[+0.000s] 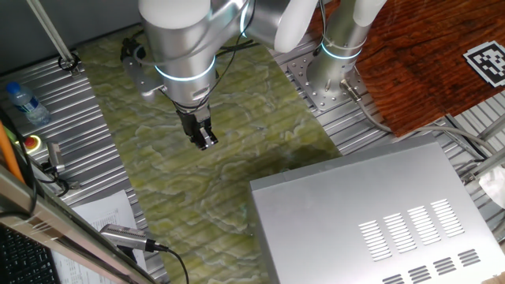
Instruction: Open the microwave door
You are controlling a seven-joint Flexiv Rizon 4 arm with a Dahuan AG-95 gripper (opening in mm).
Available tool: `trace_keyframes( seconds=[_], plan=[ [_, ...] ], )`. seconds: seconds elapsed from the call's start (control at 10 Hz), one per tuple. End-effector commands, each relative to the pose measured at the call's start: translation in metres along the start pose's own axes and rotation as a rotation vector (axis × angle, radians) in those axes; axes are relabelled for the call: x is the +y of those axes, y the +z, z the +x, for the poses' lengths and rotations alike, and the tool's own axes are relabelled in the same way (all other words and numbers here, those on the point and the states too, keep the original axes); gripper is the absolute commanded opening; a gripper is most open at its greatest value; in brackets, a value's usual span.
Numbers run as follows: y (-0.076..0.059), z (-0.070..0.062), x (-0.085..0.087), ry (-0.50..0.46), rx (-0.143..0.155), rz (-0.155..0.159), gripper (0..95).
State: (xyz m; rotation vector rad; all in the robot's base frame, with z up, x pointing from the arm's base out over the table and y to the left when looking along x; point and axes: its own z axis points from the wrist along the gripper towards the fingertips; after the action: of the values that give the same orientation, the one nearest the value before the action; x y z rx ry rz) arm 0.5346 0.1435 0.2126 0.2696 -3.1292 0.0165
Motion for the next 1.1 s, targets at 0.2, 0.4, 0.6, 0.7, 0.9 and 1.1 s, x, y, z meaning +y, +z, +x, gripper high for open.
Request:
trace_keyframes(
  seconds=[0.2,0.4,0.6,0.7,0.9,1.1],
  plan=[
    [0.002,0.005,0.025,-0.222,0.015,-0.017,0.0],
    [0.005,0.01,0.044,-0.306,-0.005,-0.019,0.0],
    [0.005,0.016,0.057,-0.344,-0.008,-0.015,0.0],
    [0.005,0.018,0.06,-0.356,-0.008,-0.014,0.0],
    [0.005,0.018,0.06,-0.375,-0.008,0.004,0.0],
    [0.005,0.018,0.06,-0.428,-0.02,0.002,0.0]
  ],
)
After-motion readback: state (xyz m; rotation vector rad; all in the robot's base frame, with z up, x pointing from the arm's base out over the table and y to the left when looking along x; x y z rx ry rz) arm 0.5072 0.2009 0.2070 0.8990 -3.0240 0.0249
